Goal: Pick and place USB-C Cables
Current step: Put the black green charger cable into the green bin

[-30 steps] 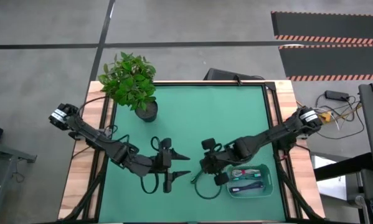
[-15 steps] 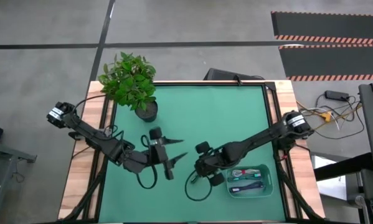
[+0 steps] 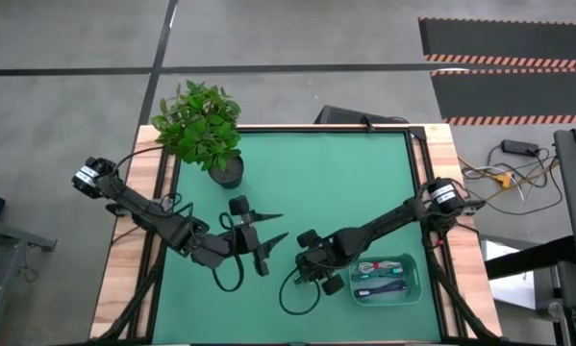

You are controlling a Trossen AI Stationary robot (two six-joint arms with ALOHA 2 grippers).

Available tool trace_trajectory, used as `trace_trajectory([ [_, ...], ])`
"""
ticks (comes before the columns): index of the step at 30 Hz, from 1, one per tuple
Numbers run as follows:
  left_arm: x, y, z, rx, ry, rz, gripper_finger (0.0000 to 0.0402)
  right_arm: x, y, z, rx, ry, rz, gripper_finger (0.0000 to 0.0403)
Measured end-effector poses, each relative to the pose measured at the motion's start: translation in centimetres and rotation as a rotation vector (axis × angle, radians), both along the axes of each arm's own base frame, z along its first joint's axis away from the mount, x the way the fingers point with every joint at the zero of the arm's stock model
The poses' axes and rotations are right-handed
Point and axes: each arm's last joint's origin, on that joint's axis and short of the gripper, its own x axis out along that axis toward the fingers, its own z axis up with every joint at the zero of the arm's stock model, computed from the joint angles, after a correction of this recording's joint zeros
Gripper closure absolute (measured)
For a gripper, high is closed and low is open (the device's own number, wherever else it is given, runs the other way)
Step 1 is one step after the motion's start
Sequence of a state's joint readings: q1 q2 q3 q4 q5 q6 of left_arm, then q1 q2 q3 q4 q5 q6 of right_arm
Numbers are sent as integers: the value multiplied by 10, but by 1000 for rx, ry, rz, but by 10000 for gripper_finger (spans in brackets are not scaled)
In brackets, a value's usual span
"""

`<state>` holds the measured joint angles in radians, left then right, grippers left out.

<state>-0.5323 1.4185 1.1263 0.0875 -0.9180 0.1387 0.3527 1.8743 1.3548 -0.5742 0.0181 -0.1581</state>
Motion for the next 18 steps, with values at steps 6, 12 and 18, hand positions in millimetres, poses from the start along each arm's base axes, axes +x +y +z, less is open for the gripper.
trace_trajectory([
  [6,-1,0,-9,4,13,1,201,4,0,-11,-9,7,-5,298],
  [12,-1,0,-10,-11,6,3,201,9,-1,-30,-21,35,-14,298],
  [18,-1,0,-10,-11,6,3,201,9,-2,-34,-19,50,-14,326],
])
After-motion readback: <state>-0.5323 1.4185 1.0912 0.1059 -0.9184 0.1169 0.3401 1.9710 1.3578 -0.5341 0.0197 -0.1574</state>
